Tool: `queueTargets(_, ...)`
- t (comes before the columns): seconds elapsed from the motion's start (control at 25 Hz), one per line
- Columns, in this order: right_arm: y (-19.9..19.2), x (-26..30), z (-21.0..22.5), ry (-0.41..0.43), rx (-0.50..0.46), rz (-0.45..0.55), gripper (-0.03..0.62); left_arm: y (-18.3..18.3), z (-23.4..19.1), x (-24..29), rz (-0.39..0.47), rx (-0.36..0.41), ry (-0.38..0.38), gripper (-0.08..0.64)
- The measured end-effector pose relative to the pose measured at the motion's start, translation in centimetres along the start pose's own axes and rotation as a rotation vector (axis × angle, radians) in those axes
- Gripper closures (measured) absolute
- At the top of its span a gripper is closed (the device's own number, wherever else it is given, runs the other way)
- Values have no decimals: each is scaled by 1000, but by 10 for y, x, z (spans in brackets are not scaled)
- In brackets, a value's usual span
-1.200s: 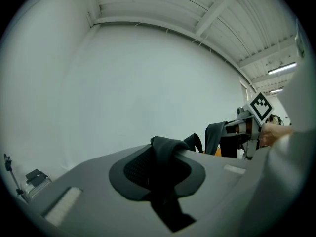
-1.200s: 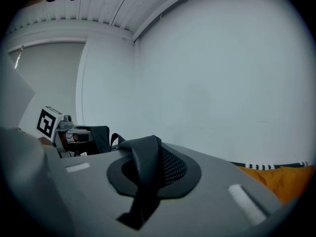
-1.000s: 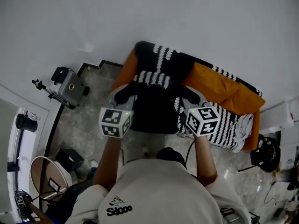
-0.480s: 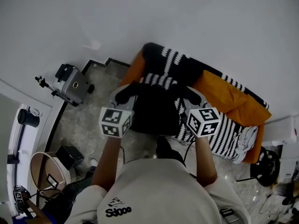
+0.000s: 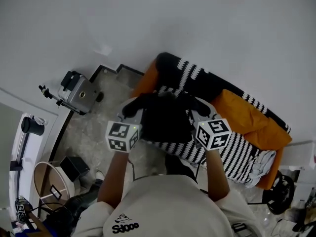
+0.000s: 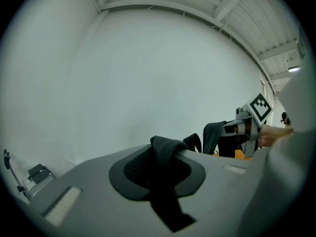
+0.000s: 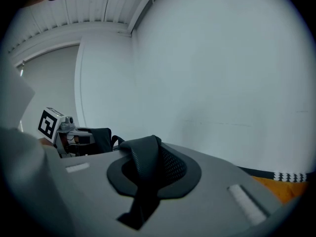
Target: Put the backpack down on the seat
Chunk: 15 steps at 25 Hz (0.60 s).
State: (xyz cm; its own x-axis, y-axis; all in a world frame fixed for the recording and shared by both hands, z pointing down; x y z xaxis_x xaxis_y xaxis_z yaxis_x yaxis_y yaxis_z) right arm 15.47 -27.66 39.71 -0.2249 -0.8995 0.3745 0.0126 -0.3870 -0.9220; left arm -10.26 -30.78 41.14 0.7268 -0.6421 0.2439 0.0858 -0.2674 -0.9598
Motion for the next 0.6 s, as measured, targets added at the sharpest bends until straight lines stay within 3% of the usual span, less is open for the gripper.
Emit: queueTargets(0.6, -4, 135, 74, 37, 6, -147, 561, -19, -66, 131, -105, -78, 63, 509)
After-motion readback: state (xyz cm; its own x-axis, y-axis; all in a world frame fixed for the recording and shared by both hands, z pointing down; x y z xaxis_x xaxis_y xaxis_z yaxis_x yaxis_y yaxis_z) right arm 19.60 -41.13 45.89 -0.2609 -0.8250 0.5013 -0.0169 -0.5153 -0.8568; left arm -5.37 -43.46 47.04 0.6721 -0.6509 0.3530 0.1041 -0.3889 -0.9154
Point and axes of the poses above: the fingertips, and each gripper's own axes: x forward along the fingers, z to its right, y out of its top, the point moved 8 cm from there along -x, backward along the fingers, and after that the axes turned 10 degrees about -y, right-handed, at the moved point
